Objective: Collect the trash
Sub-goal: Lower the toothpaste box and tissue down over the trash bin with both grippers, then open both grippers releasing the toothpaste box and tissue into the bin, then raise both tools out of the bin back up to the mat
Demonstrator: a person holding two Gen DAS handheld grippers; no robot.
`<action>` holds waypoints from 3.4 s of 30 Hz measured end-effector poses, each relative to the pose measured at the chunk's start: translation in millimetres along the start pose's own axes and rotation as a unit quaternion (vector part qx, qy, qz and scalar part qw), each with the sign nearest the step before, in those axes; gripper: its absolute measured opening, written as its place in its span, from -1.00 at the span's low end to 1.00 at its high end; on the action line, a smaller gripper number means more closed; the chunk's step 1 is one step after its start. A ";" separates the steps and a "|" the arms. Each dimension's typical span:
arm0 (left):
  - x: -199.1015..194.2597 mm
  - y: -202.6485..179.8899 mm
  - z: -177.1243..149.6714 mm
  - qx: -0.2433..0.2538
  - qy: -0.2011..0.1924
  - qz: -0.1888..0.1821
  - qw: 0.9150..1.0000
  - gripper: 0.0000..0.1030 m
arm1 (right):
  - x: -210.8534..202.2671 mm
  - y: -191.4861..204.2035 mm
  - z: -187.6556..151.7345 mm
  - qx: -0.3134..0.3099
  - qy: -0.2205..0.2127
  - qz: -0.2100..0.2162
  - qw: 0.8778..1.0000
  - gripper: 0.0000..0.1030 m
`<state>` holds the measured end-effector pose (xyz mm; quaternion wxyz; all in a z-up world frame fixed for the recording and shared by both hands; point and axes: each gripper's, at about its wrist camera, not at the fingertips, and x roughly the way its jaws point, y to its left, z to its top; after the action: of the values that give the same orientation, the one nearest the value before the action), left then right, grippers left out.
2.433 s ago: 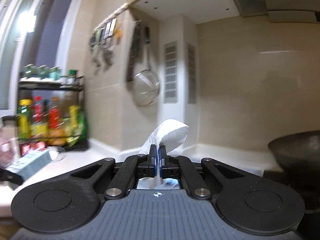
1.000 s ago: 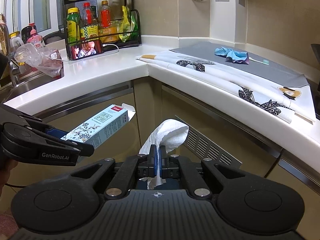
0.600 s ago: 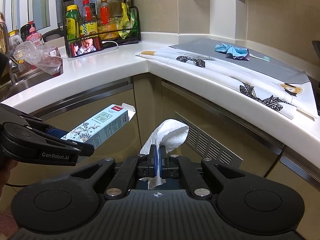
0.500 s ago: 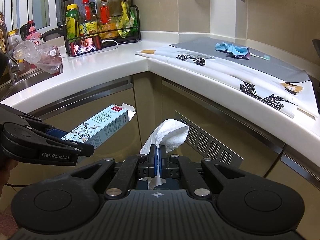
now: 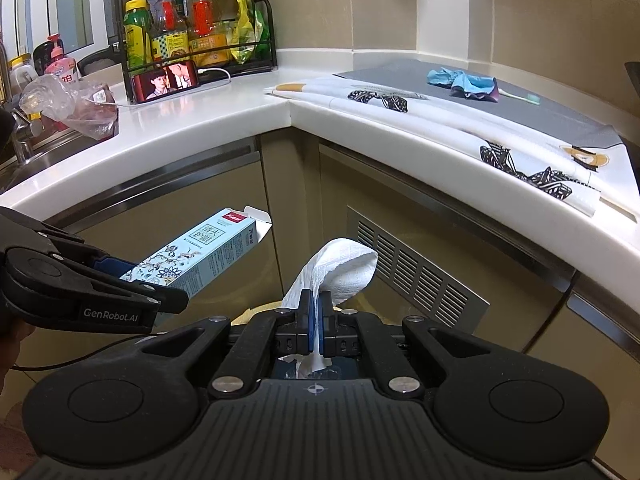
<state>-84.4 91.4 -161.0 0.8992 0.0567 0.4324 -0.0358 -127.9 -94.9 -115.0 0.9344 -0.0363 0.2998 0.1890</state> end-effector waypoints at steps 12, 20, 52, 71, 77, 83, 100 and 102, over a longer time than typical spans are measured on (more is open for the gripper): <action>15.3 -1.3 6.1 0.001 0.022 -0.004 1.000 -0.17 | 12.2 -1.9 -1.5 0.004 0.016 -0.003 1.000 -0.95; 23.9 0.4 5.4 0.001 0.041 -0.006 0.999 -0.17 | 25.5 -1.6 -6.9 0.008 0.033 -0.005 0.999 -0.95; 99.2 -4.5 15.4 0.009 0.133 0.001 0.991 -0.17 | 129.5 -16.3 -30.9 0.011 0.121 -0.018 0.992 -0.95; 144.4 -11.2 7.4 0.020 0.193 0.018 0.981 -0.16 | 182.8 -18.3 -39.3 0.007 0.178 -0.019 0.984 -0.92; 143.0 -7.5 8.8 0.010 0.184 0.057 0.981 0.99 | 177.7 -17.2 -38.1 0.007 0.162 -0.018 0.987 0.03; 121.9 -0.2 11.4 -0.010 0.180 0.049 0.982 0.99 | 147.6 -16.7 -32.1 0.007 0.134 -0.003 0.991 0.57; 1.3 -10.2 11.1 -0.029 0.042 0.088 0.995 0.99 | 24.8 5.7 -12.8 -0.045 -0.005 0.004 0.999 0.89; -1.0 -10.6 10.4 -0.028 0.039 0.089 0.995 0.99 | 19.8 5.5 -12.9 -0.047 -0.012 0.003 0.999 0.90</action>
<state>-78.2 79.6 -154.6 0.8826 0.0708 0.4610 0.0586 -122.2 -85.6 -136.6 0.9346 -0.0774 0.2797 0.2058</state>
